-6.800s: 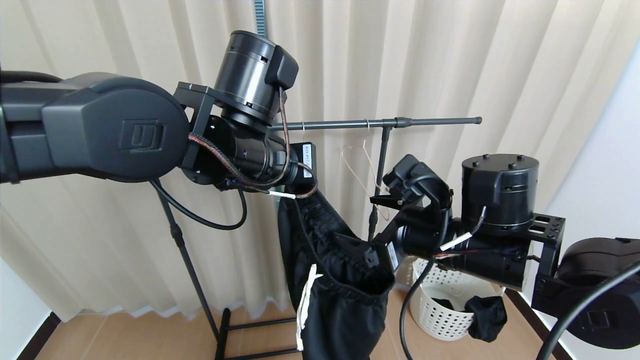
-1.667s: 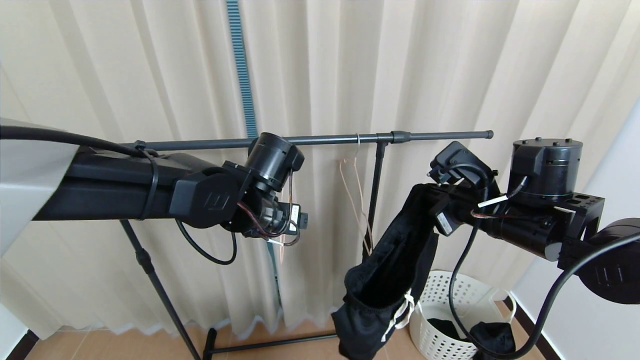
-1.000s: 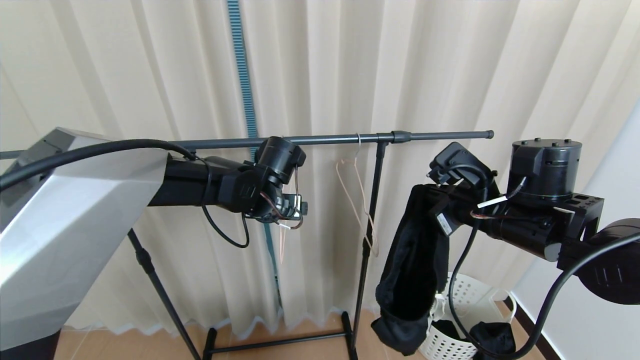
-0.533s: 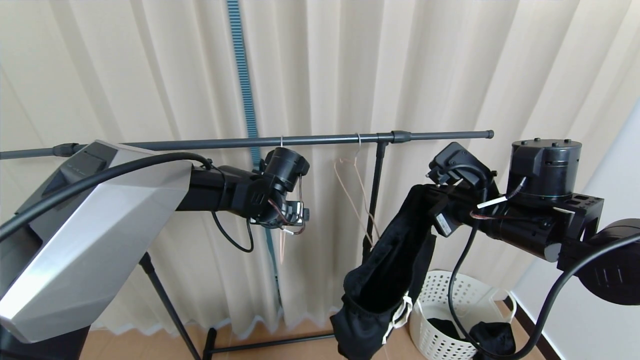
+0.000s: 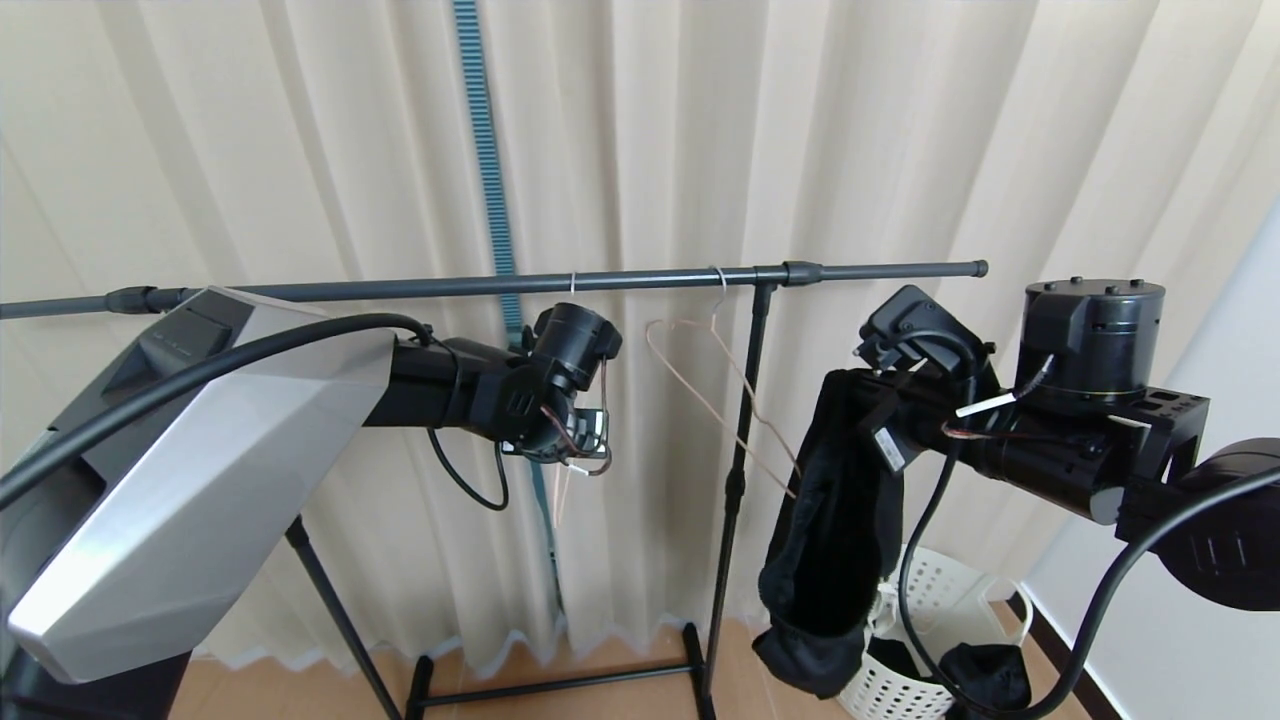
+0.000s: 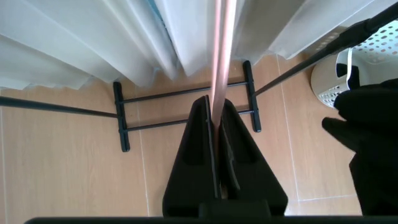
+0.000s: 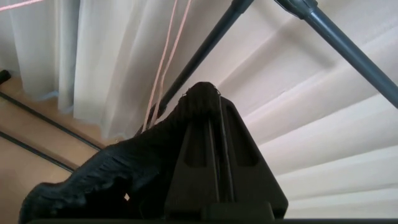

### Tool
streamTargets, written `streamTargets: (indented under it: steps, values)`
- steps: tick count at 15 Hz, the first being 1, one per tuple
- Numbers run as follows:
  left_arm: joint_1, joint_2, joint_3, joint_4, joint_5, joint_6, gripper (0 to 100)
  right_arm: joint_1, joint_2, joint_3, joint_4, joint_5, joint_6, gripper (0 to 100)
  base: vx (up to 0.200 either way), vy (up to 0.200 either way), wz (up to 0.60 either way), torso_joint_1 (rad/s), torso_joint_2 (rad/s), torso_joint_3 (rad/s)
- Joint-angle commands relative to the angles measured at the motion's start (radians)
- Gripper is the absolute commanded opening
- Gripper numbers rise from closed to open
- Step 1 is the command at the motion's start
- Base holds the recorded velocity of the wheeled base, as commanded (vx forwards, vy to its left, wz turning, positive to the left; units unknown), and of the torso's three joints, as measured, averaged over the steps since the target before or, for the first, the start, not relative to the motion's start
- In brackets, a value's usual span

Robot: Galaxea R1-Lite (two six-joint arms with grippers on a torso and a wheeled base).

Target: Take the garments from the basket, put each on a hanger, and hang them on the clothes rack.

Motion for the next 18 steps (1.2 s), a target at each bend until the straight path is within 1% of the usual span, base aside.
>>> streamTargets:
  steps: [1, 7, 10, 12, 13, 15, 17, 18]
  values:
    - [0.0, -0.007, -0.004, 0.0, 0.001, 0.001, 0, 0.0, -0.001, 0.001, 0.0, 0.0, -0.001, 0, 0.0, 0.0, 0.0, 0.0, 0.0, 0.0]
    - [-0.006, -0.081, 0.03, 0.0, -0.001, 0.003, 0, 0.002, -0.005, 0.006, 0.0, 0.002, -0.001, 0, 0.0, 0.0, 0.0, 0.0, 0.0, 0.0]
    - [-0.031, -0.114, 0.054, -0.002, -0.002, 0.007, 0, 0.008, -0.001, 0.012, 0.0, -0.001, -0.001, 0, 0.0, 0.0, 0.0, 0.0, 0.0, 0.0]
    - [-0.061, -0.187, 0.134, -0.008, 0.001, 0.029, 0, 0.025, -0.008, 0.034, -0.004, -0.006, -0.001, 0, 0.0, 0.0, 0.0, 0.0, 0.0, 0.0]
    - [-0.069, -0.199, 0.151, -0.015, 0.001, 0.032, 0, 0.025, -0.008, 0.037, -0.004, -0.008, 0.0, 0, 0.0, 0.0, 0.0, 0.0, 0.0, 0.0]
    - [-0.098, -0.268, 0.254, -0.107, -0.001, 0.066, 0, 0.025, -0.011, 0.037, -0.004, -0.008, 0.0, 0, 0.0, 0.0, 0.0, 0.0, 0.0, 0.0]
    - [-0.114, -0.331, 0.352, -0.169, -0.002, 0.093, 0, 0.025, -0.014, 0.034, -0.004, -0.008, 0.0, 0, 0.0, 0.0, 0.0, 0.0, 0.0, 0.0]
    - [-0.117, -0.375, 0.441, -0.201, -0.002, 0.098, 0, 0.025, -0.014, 0.031, -0.004, -0.008, 0.0, 0, 0.0, 0.0, 0.0, 0.0, 0.0, 0.0]
